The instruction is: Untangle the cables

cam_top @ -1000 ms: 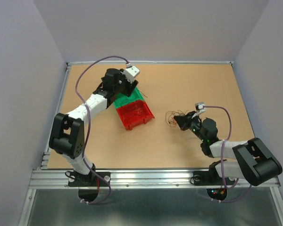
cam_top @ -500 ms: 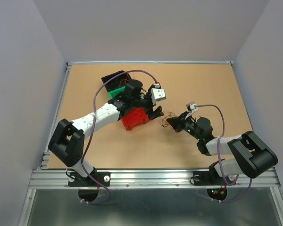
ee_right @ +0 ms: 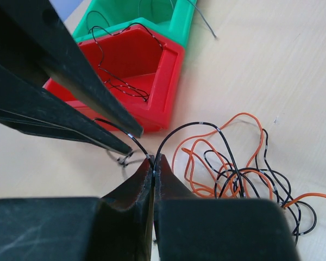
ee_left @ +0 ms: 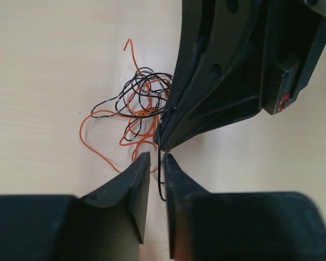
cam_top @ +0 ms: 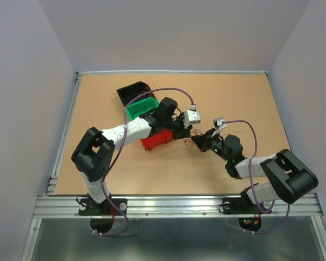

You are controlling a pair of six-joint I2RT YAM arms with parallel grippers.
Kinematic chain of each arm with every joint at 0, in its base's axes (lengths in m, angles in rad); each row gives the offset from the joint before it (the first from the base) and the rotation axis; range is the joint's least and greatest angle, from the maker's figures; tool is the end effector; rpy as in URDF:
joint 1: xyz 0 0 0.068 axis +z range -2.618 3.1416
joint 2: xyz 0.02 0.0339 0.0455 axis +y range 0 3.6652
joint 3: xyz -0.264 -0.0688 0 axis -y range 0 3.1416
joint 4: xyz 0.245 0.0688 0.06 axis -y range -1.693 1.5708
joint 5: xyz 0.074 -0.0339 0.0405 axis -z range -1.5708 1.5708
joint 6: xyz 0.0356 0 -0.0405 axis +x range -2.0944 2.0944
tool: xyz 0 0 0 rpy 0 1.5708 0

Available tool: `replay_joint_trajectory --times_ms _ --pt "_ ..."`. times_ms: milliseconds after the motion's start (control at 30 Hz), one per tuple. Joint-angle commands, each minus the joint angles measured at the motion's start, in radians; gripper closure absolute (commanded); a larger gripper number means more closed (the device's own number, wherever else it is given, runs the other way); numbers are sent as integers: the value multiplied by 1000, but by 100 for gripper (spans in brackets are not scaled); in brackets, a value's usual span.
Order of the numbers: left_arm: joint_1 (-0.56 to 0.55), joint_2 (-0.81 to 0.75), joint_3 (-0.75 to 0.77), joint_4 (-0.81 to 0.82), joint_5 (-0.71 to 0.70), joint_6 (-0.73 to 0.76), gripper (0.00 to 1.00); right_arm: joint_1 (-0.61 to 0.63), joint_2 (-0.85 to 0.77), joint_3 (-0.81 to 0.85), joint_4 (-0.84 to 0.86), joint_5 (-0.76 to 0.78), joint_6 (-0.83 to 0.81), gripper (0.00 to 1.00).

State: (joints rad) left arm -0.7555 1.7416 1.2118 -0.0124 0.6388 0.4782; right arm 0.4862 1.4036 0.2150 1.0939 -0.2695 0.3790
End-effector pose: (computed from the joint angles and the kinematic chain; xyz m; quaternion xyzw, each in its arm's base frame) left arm 0.2726 -0.2859 0.2487 0.6042 0.5849 -0.3353 0.4248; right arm 0.1997 0.1163 0.1586 -0.1295 0.7272 0.3698 0.5637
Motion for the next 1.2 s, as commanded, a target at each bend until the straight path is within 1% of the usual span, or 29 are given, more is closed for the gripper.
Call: replay_joint_trajectory --times_ms 0,33,67,133,167,200,233,267,367,400,600,700,833,933,1067,1167 --pt "-8 -8 49 -20 4 11 88 12 6 46 70 16 -26 99" --pt "-8 -13 48 -17 10 11 100 12 8 47 70 22 -29 99" --pt "-8 -31 40 -12 16 11 100 11 11 49 70 26 -31 98" --pt "-8 -54 28 -6 27 13 100 12 20 50 70 38 -32 89" --pt "-8 -66 20 -4 36 16 100 12 23 49 72 58 -32 82" --pt "-8 -92 6 6 41 14 100 11 26 50 72 67 -31 65" --pt "-10 -108 0 8 41 13 100 11 26 49 72 79 -31 56" --pt "-10 -128 -11 6 35 7 100 11 21 43 72 90 -32 45" --pt "-10 -152 -26 35 15 3 100 12 -6 27 72 90 -38 32" --pt "-8 -155 -29 40 7 2 100 11 -15 17 72 89 -40 31" --pt "-8 -149 -40 57 -8 0 100 11 -112 -37 70 142 -54 30" --pt "-8 -175 -47 60 24 5 100 12 -123 -51 70 191 -63 24" --pt "-8 -240 -75 75 82 -1 100 11 -62 -29 69 263 -63 22" --pt "-8 -280 -87 80 116 -9 100 11 -19 3 69 265 -61 20" --pt "-8 -329 -106 80 174 -10 100 11 93 56 69 265 -63 18" --pt "-8 -356 -115 80 205 -7 100 11 147 102 69 265 -60 19"
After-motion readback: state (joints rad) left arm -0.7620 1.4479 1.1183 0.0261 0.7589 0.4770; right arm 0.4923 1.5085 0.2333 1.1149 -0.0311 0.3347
